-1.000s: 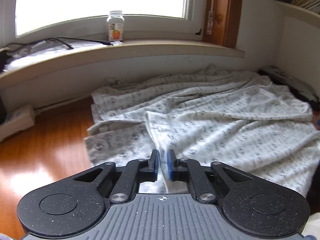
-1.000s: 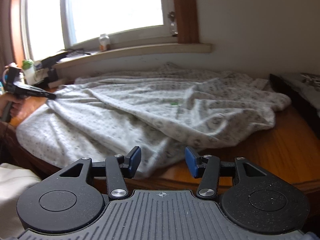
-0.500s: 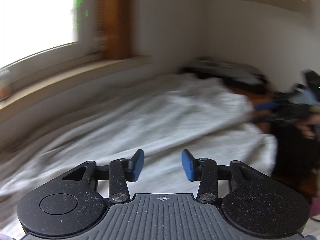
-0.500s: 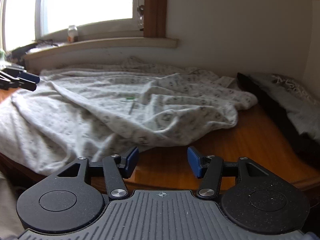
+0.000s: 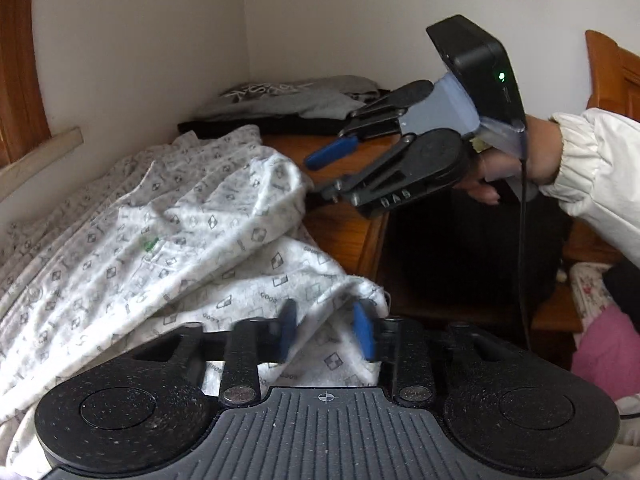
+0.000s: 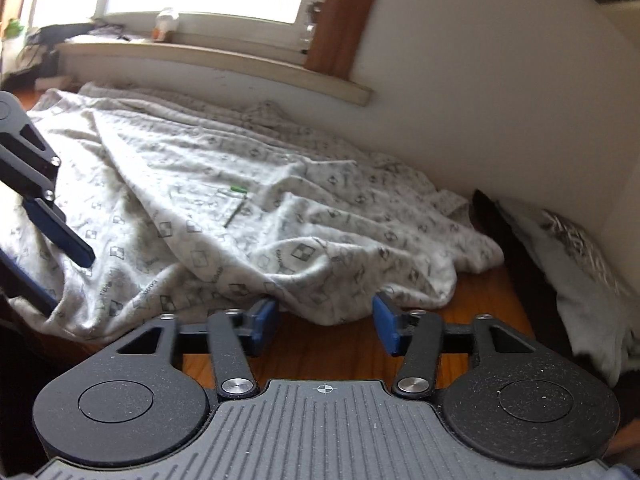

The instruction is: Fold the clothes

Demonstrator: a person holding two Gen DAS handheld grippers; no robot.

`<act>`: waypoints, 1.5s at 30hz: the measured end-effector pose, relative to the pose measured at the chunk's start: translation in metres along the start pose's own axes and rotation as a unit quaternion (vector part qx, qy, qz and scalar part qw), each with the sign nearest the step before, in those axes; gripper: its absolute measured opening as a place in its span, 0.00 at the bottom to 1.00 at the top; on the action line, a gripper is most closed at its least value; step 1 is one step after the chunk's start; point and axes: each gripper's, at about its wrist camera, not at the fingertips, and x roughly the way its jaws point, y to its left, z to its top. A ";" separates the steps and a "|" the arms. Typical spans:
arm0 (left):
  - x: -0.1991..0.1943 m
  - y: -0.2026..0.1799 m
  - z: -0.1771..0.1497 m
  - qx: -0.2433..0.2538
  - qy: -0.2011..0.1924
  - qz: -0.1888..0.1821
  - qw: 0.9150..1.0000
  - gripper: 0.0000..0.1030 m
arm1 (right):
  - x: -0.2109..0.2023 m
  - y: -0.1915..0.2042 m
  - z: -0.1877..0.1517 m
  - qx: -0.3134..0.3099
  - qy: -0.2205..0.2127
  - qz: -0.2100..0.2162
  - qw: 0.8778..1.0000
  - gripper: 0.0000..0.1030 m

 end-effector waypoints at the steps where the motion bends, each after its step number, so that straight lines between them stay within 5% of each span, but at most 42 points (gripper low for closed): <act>1: 0.001 0.001 -0.001 -0.002 0.002 -0.005 1.000 0.02 | -0.001 -0.002 0.003 -0.001 0.001 0.004 1.000 0.11; 12: -0.030 -0.009 -0.011 -0.016 -0.025 -0.046 0.999 0.02 | -0.036 -0.040 0.067 0.017 -0.046 -0.082 0.995 0.04; 17: -0.030 -0.007 -0.016 -0.027 -0.022 -0.040 0.999 0.04 | -0.013 -0.042 0.062 0.051 -0.025 -0.056 0.997 0.06; 19: -0.031 -0.006 -0.016 -0.030 -0.023 -0.036 0.999 0.04 | -0.011 -0.039 0.051 0.055 -0.014 -0.048 0.997 0.16; 21: -0.030 -0.004 -0.015 -0.031 -0.024 -0.034 0.999 0.04 | -0.012 -0.036 0.037 0.063 -0.003 -0.035 0.997 0.40; 22: -0.030 -0.003 -0.014 -0.031 -0.024 -0.034 0.999 0.04 | -0.013 -0.036 0.031 0.064 0.003 -0.031 0.997 0.44; 29: -0.024 -0.004 -0.011 -0.030 -0.020 -0.045 0.998 0.04 | -0.008 -0.033 0.010 0.060 0.033 -0.011 0.998 0.55; 32: -0.021 -0.008 -0.012 -0.024 -0.013 -0.051 0.998 0.02 | 0.005 -0.043 0.015 0.074 0.035 0.001 0.997 0.48; 34: -0.019 -0.010 -0.014 -0.022 -0.009 -0.053 0.998 0.02 | 0.012 -0.056 0.018 0.095 0.039 0.009 0.995 0.03; 40: -0.016 -0.009 -0.020 -0.031 -0.003 -0.058 0.998 0.02 | -0.002 -0.081 0.022 0.154 0.007 -0.017 0.988 0.05; 43: -0.014 -0.009 -0.020 -0.032 0.002 -0.057 0.998 0.03 | 0.000 -0.081 0.018 0.181 0.020 -0.047 0.982 0.42; 45: -0.016 -0.007 -0.019 -0.034 -0.002 -0.055 0.998 0.10 | 0.002 -0.084 0.014 0.200 0.020 -0.058 0.978 0.49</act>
